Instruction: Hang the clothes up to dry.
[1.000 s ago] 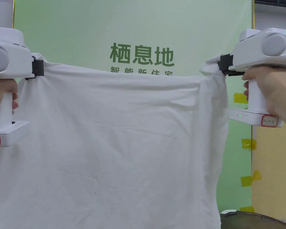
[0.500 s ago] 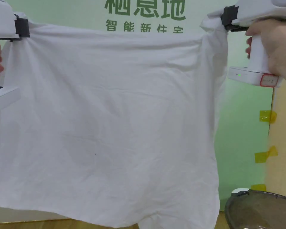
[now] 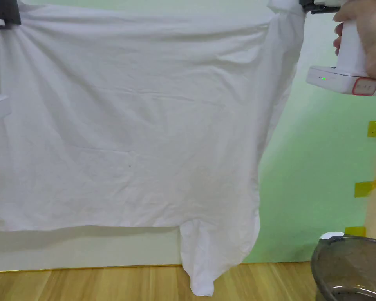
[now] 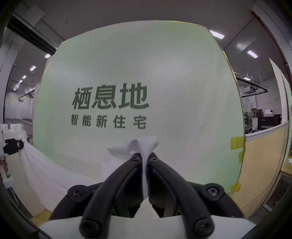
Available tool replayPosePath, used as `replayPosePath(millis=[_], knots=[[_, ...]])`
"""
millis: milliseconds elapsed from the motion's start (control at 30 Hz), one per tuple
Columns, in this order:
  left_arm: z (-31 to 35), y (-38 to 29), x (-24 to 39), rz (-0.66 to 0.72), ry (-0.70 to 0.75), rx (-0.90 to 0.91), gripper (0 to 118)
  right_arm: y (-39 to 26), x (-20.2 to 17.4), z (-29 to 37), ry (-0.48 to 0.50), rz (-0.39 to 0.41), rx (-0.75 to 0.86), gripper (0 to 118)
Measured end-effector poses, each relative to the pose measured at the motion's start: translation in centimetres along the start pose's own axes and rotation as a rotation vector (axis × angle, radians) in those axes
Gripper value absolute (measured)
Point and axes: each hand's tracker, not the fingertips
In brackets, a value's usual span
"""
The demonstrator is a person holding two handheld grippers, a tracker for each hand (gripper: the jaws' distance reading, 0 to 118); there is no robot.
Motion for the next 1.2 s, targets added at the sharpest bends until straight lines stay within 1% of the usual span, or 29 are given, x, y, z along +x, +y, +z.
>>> replayPosePath(millis=[100,200,300,400,600,700,800,900,967,1100,1167,1200], knots=[[-0.1,-1.9,-0.1,-0.001,-0.004,-0.034,10,-1.9,-0.1,-0.4,0.000,-0.015,-0.030,3],[0.3,-3.6,-0.1,0.000,-0.011,-0.072,10,-3.6,-0.3,-0.3,-0.002,0.001,-0.055,3],[1.4,-4.7,-0.1,-0.011,-0.019,-0.107,10,-4.2,-0.2,0.6,0.010,-0.010,-0.075,3],[3.7,-5.0,0.6,-0.016,-0.027,-0.121,10,-4.2,-0.3,3.0,0.012,0.003,-0.080,3],[9.5,-6.0,0.7,-0.037,-0.061,-0.158,10,-5.3,-0.2,8.9,0.020,-0.017,-0.095,3],[13.1,-7.5,0.9,-0.044,-0.066,-0.182,10,-7.3,-0.1,12.4,0.030,-0.050,-0.108,3],[17.4,-10.0,1.1,-0.046,-0.101,-0.238,10,-10.2,-0.4,15.9,0.028,-0.047,-0.145,3],[22.1,-13.5,1.2,-0.049,-0.106,-0.288,10,-13.8,-0.6,19.9,0.040,-0.043,-0.179,3],[25.4,-16.1,1.1,-0.054,-0.125,-0.321,10,-16.4,-0.7,22.6,0.058,-0.067,-0.202,3],[31.9,-21.0,1.1,-0.037,-0.153,-0.387,10,-21.2,-1.2,27.4,0.083,-0.043,-0.239,3],[35.1,-23.8,0.9,-0.027,-0.156,-0.434,10,-24.1,-1.4,30.2,0.113,-0.059,-0.279,3],[36.4,-25.1,0.7,-0.026,-0.162,-0.454,10,-25.4,-1.5,31.3,0.109,-0.058,-0.287,3]])
